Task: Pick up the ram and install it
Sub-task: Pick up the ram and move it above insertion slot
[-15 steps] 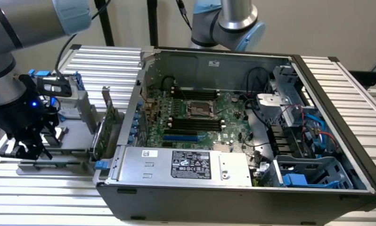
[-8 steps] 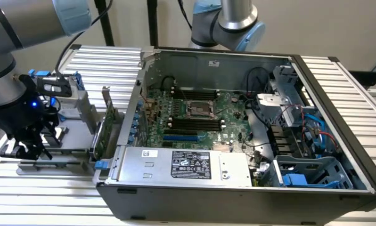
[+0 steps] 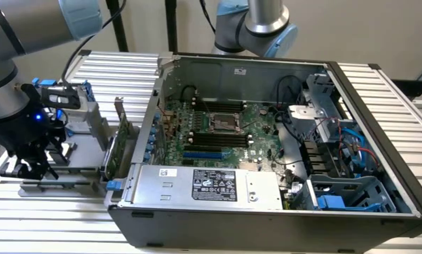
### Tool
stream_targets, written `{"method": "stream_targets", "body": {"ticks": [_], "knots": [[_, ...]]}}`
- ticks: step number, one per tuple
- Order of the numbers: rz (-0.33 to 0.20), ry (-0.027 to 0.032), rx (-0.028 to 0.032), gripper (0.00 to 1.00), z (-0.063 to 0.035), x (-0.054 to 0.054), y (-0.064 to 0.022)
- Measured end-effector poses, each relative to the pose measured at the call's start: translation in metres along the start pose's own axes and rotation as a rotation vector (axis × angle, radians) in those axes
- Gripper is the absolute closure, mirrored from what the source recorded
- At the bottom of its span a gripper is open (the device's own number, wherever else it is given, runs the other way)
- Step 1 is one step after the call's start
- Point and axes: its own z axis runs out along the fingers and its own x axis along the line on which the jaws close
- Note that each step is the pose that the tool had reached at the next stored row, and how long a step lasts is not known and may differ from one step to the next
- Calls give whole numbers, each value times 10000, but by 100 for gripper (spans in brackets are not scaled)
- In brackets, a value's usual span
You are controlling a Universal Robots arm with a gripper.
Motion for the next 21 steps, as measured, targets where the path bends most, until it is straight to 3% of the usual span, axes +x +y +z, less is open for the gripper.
{"method": "stream_targets", "body": {"ticks": [6,21], "knots": [[-240,5,-6,58,59,28,2],[-419,4,-9,58,331,103,0]]}}
